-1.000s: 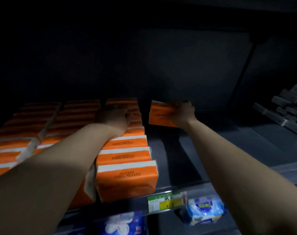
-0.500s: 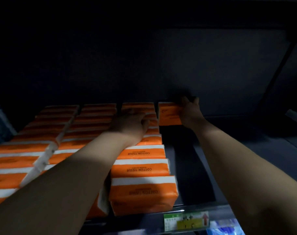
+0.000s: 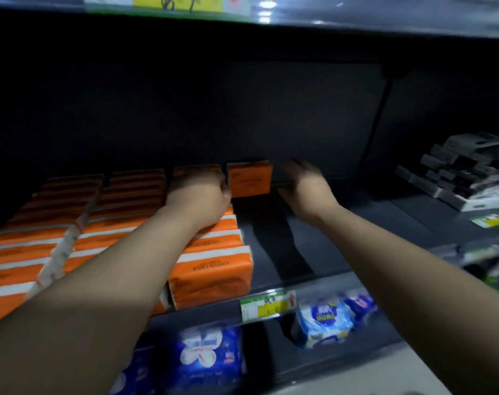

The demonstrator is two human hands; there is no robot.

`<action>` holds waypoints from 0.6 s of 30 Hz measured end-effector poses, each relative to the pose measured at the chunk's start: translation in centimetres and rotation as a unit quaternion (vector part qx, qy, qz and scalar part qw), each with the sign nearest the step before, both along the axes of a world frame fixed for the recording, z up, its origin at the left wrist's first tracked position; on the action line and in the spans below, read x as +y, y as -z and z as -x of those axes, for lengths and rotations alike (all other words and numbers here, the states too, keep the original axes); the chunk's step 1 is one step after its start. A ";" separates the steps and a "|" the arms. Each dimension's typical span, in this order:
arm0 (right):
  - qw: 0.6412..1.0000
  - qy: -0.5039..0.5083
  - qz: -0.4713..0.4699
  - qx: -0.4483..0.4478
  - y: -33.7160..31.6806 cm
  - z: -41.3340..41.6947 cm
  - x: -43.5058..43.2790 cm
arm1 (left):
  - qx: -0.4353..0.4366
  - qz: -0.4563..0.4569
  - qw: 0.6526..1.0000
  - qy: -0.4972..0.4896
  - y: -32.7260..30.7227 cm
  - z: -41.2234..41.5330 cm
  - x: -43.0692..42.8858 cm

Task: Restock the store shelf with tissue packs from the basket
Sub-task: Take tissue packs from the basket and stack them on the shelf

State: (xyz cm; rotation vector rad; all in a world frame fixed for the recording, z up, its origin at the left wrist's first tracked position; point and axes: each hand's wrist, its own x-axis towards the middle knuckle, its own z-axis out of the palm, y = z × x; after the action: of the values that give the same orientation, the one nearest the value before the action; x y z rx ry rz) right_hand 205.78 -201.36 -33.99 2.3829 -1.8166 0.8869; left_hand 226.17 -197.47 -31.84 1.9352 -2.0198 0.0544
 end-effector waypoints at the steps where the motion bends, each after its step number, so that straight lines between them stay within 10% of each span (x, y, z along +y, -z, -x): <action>1: 1.000 0.005 0.000 0.003 -0.4 0.9 1.6 | 0.002 0.028 1.000 0.013 -0.2 0.8 1.2; 18: 0.941 0.259 -0.215 0.036 3.8 28.9 39.4 | 0.063 -0.059 0.941 0.327 5.8 28.7 22.3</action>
State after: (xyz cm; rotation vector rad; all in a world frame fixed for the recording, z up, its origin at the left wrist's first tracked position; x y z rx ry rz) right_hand 176.84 -161.91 -37.76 1.8953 -2.6342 0.3676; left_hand 197.50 -175.13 -37.60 1.1916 -2.5047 -0.3479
